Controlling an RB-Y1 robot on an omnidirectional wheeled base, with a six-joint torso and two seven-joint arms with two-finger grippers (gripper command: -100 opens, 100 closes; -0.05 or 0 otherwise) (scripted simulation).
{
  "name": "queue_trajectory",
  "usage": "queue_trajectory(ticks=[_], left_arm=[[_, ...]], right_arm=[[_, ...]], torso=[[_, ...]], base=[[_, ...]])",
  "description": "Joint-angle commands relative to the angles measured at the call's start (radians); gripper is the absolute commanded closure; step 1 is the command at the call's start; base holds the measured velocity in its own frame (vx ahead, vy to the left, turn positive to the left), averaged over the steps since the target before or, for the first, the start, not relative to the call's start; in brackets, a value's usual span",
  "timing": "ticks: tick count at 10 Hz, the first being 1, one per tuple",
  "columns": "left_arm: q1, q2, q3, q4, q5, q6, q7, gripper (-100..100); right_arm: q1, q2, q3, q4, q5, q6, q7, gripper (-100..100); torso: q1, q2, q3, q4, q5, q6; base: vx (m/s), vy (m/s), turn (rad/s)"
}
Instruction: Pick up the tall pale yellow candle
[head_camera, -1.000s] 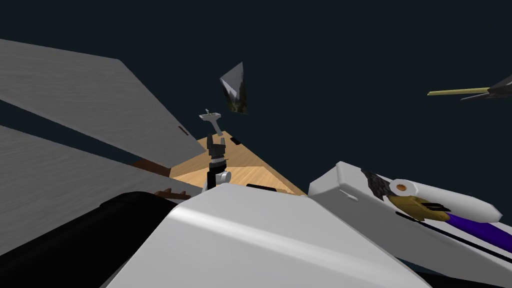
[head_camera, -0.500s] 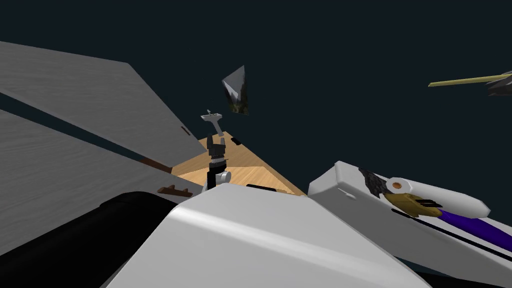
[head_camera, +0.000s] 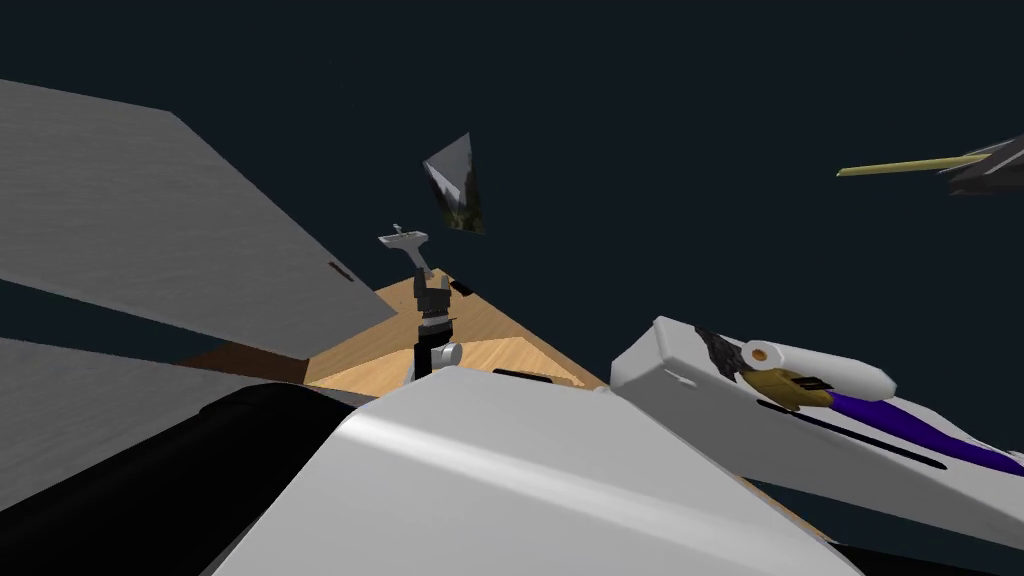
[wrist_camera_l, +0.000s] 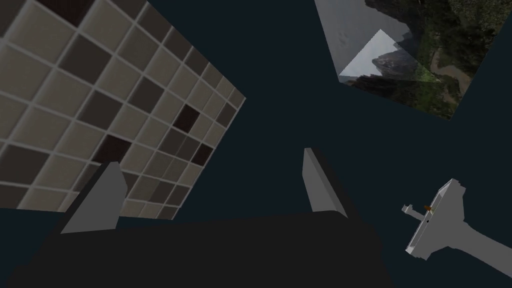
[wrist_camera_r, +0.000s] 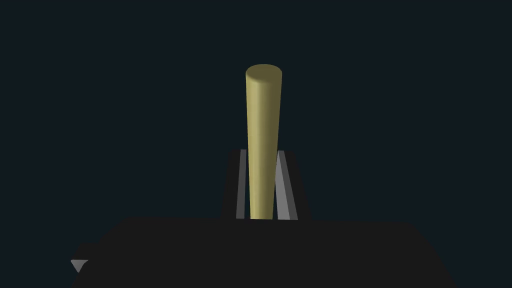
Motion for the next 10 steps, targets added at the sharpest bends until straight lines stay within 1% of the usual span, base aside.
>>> queue_trajectory(ticks=[1, 2, 3, 4, 5, 6, 7, 8, 9, 10], left_arm=[[0.000, 0.000, 0.000, 0.000, 0.000, 0.000, 0.000, 0], [0.000, 0.000, 0.000, 0.000, 0.000, 0.000, 0.000, 0], [0.000, 0.000, 0.000, 0.000, 0.000, 0.000, 0.000, 0], [0.000, 0.000, 0.000, 0.000, 0.000, 0.000, 0.000, 0], [-0.001, 0.000, 0.000, 0.000, 0.000, 0.000, 0.000, 0], [0.000, 0.000, 0.000, 0.000, 0.000, 0.000, 0.000, 0], [-0.001, 0.000, 0.000, 0.000, 0.000, 0.000, 0.000, 0], [0.000, 0.000, 0.000, 0.000, 0.000, 0.000, 0.000, 0], [0.000, 0.000, 0.000, 0.000, 0.000, 0.000, 0.000, 0], [-0.001, 0.000, 0.000, 0.000, 0.000, 0.000, 0.000, 0]], right_arm=[[0.003, 0.006, -0.014, -0.005, -0.021, -0.006, 0.037, 100], [-0.013, 0.022, -0.028, -0.030, -0.032, -0.016, 0.068, 100], [-0.028, 0.039, -0.043, -0.056, -0.043, -0.026, 0.093, 100], [-0.028, 0.039, -0.043, -0.056, -0.043, -0.026, 0.099, 100], [-0.044, 0.055, -0.057, -0.082, -0.054, -0.036, 0.130, 100], [-0.044, 0.055, -0.057, -0.082, -0.054, -0.036, 0.130, 100], [-0.059, 0.072, -0.071, -0.108, -0.065, -0.046, 0.161, 100], [-0.075, 0.088, -0.085, -0.134, -0.076, -0.056, 0.189, 100], [-0.075, 0.088, -0.085, -0.134, -0.076, -0.056, 0.193, 100], [-0.090, 0.105, -0.099, -0.160, -0.087, -0.065, 0.223, 100]], torso=[[0.000, 0.000, 0.000, 0.000, 0.000, 0.000], [0.002, 0.000, -0.001, -0.002, 0.000, -0.005], [0.003, -0.001, -0.001, -0.001, 0.001, -0.003], [0.003, -0.001, -0.001, -0.001, 0.001, -0.003], [0.002, 0.001, -0.001, -0.002, 0.001, -0.006], [0.001, 0.001, 0.000, -0.001, 0.001, -0.003], [-0.001, 0.002, 0.000, -0.001, 0.000, -0.005], [0.000, 0.002, 0.000, -0.001, 0.000, -0.003], [0.003, 0.000, 0.000, -0.001, 0.001, -0.002], [0.003, 0.001, -0.001, -0.002, 0.002, -0.006]], base=[[0.186, 0.071, -0.187], [0.160, 0.062, -0.273], [0.187, 0.078, -0.347], [0.131, 0.058, -0.146], [0.139, 0.026, -0.278], [0.104, 0.022, -0.126], [0.124, 0.047, -0.241], [0.193, 0.092, -0.409], [0.137, 0.075, -0.157], [0.107, 0.054, -0.172]])
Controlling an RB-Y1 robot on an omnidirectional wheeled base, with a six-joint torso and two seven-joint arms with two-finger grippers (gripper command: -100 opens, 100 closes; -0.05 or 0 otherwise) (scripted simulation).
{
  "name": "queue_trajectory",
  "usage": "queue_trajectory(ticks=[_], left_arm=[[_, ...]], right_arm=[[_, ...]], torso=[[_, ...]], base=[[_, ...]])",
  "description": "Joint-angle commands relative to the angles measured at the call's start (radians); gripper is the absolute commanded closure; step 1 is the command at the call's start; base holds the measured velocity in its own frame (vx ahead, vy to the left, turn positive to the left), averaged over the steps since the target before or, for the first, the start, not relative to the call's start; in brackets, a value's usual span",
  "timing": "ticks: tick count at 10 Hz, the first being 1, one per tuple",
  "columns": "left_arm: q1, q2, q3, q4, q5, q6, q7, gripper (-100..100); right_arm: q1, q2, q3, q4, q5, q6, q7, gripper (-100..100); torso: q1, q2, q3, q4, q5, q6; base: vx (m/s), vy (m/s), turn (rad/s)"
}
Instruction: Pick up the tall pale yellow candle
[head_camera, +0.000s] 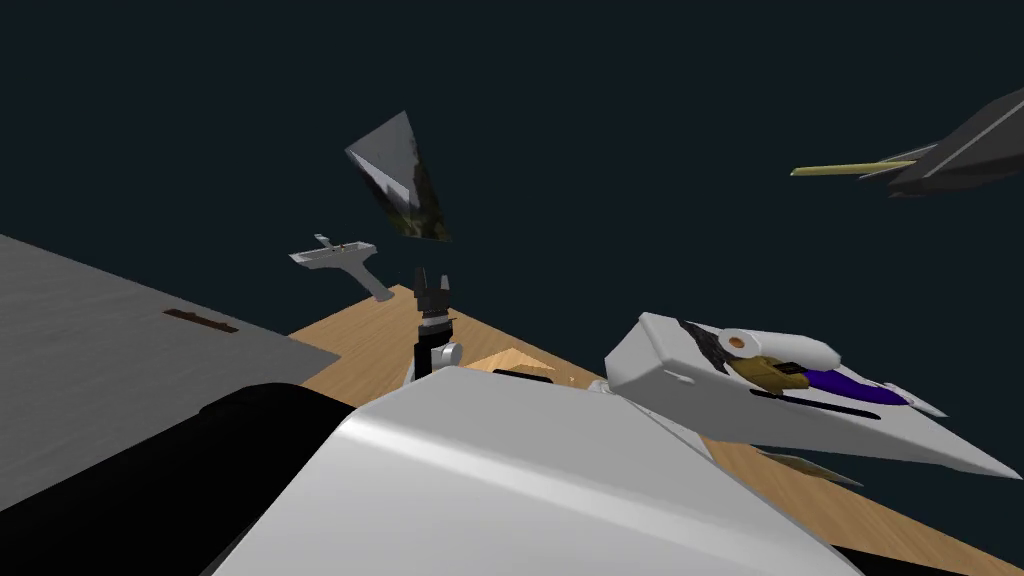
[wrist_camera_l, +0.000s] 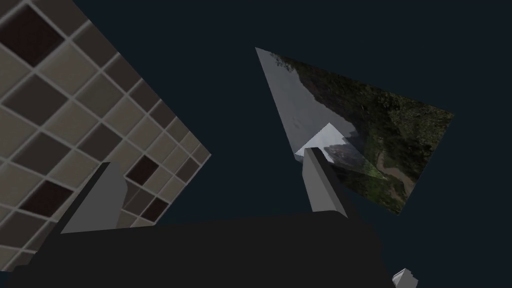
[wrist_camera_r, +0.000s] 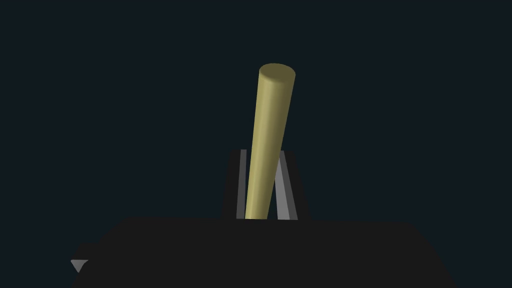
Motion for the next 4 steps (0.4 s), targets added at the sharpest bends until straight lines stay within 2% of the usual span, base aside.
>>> queue_trajectory(ticks=[1, 2, 3, 4], left_arm=[[0.000, 0.000, 0.000, 0.000, 0.000, 0.000, 0.000, 0], [0.000, 0.000, 0.000, 0.000, 0.000, 0.000, 0.000, 0], [0.000, 0.000, 0.000, 0.000, 0.000, 0.000, 0.000, 0], [0.000, 0.000, 0.000, 0.000, 0.000, 0.000, 0.000, 0]], right_arm=[[-0.016, 0.022, -0.022, -0.035, -0.026, -0.010, 0.050, 100], [-0.016, 0.022, -0.022, -0.035, -0.026, -0.010, 0.058, 100], [-0.017, 0.022, -0.018, -0.037, -0.016, -0.010, 0.040, 100], [-0.017, 0.022, -0.019, -0.037, -0.018, -0.009, 0.044, 0]], torso=[[0.000, 0.000, 0.000, 0.000, 0.000, 0.000], [0.002, -0.001, 0.000, 0.000, 0.000, 0.001], [0.001, 0.000, 0.000, 0.000, 0.000, 0.000], [-0.002, 0.003, 0.001, 0.000, 0.000, -0.002]], base=[[0.161, 0.089, -0.342], [0.128, 0.080, -0.239], [0.041, 0.031, -0.038], [0.007, 0.007, 0.007]])
